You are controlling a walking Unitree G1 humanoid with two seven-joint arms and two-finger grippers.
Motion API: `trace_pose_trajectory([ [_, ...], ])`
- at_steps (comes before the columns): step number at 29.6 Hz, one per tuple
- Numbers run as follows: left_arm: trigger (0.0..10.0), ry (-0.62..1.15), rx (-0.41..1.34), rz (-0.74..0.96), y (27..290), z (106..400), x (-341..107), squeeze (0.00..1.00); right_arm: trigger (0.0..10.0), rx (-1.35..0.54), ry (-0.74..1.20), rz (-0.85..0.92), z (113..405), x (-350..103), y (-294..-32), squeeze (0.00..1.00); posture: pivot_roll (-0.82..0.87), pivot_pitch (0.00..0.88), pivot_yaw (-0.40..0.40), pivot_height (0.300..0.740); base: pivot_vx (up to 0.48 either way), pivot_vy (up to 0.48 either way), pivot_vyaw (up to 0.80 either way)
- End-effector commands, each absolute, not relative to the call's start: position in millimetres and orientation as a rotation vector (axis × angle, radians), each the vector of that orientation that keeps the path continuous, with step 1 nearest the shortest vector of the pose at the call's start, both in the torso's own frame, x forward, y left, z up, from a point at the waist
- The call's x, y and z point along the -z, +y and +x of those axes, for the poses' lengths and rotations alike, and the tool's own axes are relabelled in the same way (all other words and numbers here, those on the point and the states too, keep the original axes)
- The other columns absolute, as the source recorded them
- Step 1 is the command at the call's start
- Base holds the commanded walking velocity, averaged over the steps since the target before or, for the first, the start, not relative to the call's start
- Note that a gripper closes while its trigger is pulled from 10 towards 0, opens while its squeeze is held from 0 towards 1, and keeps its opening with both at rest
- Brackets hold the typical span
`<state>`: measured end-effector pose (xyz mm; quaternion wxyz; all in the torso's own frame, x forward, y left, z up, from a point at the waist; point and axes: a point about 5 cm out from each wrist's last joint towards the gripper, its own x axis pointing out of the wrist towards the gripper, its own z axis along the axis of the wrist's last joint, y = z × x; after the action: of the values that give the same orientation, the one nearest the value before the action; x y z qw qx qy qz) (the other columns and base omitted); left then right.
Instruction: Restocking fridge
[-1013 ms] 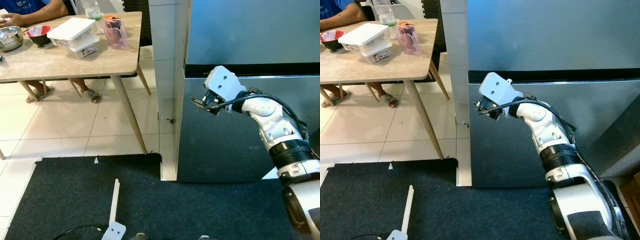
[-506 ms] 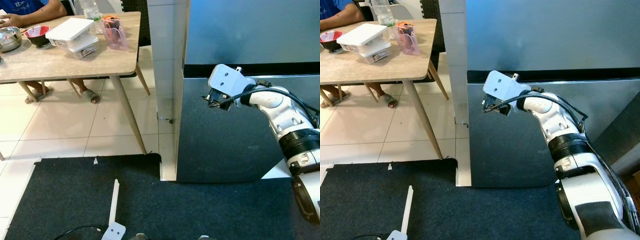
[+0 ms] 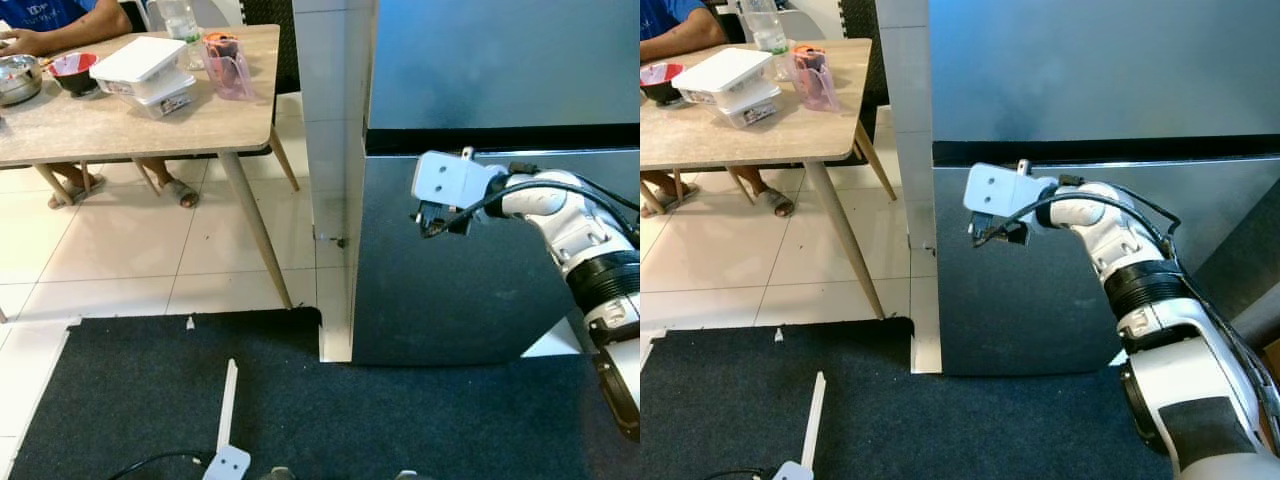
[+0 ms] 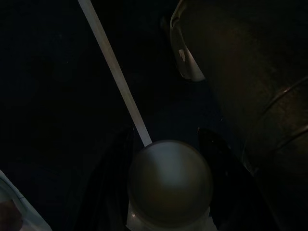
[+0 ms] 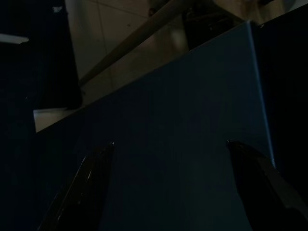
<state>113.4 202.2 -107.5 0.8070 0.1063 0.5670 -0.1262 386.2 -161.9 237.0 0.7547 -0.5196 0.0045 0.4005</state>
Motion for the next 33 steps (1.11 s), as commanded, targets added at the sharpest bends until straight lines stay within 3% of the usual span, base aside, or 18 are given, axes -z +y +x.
trace_pose_trajectory([
  [1,10.0,1.236,0.297,0.212,194,105,111,0.0,10.0,-0.903,0.05,-1.162,384,-231,-166,0.0,-0.05,0.095,-0.002,0.74,0.0,0.0,0.0],
  [7,10.0,1.235,0.298,0.212,194,105,111,0.0,10.0,-0.919,0.046,-1.159,384,-232,-165,0.0,-0.05,0.097,-0.003,0.74,0.0,0.0,0.0],
  [13,10.0,1.236,0.297,0.21,193,104,111,0.0,10.0,-0.959,-0.19,-0.912,383,-262,-145,0.0,-0.05,0.101,-0.004,0.74,0.0,0.0,0.0],
  [21,10.0,1.242,0.299,0.208,192,101,112,0.0,10.0,-0.784,-0.188,-0.95,397,-268,-146,0.0,-0.04,0.112,-0.009,0.74,0.0,0.0,0.0],
  [33,10.0,1.268,0.302,0.204,194,88,115,0.0,10.0,-0.741,-0.173,-0.962,403,-266,-140,0.0,-0.03,0.168,-0.021,0.74,0.0,0.0,0.0],
])
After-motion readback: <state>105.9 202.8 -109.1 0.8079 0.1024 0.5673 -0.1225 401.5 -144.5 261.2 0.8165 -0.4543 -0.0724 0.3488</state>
